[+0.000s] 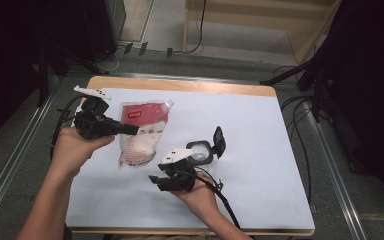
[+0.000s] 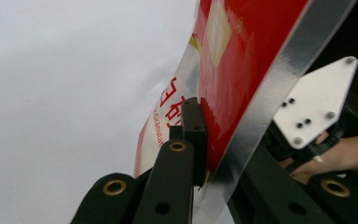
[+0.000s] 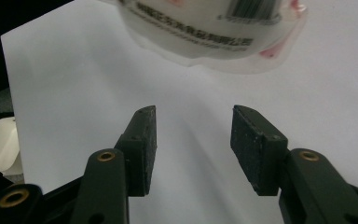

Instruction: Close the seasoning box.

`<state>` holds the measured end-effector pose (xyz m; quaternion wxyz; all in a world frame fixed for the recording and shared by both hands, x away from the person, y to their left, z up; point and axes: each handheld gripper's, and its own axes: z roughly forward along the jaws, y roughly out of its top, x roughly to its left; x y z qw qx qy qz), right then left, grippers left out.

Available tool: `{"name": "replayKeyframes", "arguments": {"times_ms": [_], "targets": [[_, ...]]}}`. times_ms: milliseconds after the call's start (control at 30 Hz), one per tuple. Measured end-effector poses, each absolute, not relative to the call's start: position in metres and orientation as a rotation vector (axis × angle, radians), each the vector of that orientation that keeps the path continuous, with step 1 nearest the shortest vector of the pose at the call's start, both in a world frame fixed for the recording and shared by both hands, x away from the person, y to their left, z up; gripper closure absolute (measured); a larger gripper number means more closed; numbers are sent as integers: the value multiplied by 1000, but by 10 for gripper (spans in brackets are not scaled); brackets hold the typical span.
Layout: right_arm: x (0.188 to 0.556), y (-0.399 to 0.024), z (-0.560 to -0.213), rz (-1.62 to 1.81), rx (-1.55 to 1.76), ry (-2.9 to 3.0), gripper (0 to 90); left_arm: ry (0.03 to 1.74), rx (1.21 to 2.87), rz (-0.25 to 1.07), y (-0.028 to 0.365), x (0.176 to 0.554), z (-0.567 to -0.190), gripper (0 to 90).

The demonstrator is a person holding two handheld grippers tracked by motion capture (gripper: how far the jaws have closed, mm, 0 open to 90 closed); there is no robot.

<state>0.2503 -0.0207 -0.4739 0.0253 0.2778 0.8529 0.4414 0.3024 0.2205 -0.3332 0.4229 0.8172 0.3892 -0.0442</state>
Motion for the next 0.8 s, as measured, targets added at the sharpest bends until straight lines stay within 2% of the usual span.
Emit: {"name": "replayKeyframes", "arguments": {"times_ms": [800], "targets": [[251,-27,-489,1403,934,2450,552,920,2054,-278,192,280,-317,900]]}}
